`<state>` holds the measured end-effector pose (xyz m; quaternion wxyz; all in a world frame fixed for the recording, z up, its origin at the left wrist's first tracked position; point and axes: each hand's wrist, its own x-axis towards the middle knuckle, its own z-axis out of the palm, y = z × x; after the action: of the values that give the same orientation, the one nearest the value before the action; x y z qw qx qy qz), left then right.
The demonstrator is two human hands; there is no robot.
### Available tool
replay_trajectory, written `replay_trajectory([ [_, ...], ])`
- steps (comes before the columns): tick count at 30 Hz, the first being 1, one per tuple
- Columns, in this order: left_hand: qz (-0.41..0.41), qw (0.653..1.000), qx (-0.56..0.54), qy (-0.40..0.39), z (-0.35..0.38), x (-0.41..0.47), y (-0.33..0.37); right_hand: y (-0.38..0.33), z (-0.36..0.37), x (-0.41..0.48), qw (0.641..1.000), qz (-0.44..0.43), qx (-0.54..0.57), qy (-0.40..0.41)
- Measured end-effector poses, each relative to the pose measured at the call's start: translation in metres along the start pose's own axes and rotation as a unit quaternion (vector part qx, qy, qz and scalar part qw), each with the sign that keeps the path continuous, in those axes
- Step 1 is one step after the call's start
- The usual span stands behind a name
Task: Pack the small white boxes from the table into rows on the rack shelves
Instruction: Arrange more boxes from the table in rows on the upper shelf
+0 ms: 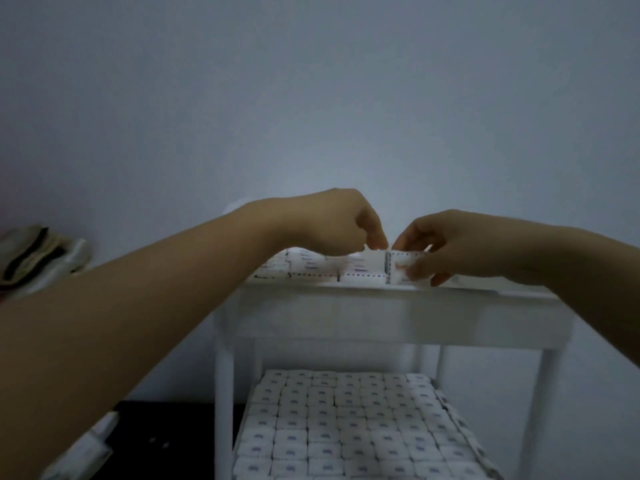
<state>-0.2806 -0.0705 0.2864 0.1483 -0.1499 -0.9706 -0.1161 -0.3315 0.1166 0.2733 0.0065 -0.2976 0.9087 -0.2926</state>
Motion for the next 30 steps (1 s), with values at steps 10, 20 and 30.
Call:
replay_trajectory([
  [10,0.029,0.991,-0.044,0.126,0.018,-0.073,0.013,0.003,0.019,-0.039,0.997,-0.051,0.015,0.060],
  [20,-0.008,0.963,-0.189,0.191,0.042,-0.175,0.008,-0.018,0.086,-0.069,0.902,-0.199,-0.042,0.380],
  [30,-0.197,0.960,-0.181,0.078,0.141,-0.360,-0.090,-0.073,0.309,-0.133,0.955,-0.278,-0.082,-0.067],
])
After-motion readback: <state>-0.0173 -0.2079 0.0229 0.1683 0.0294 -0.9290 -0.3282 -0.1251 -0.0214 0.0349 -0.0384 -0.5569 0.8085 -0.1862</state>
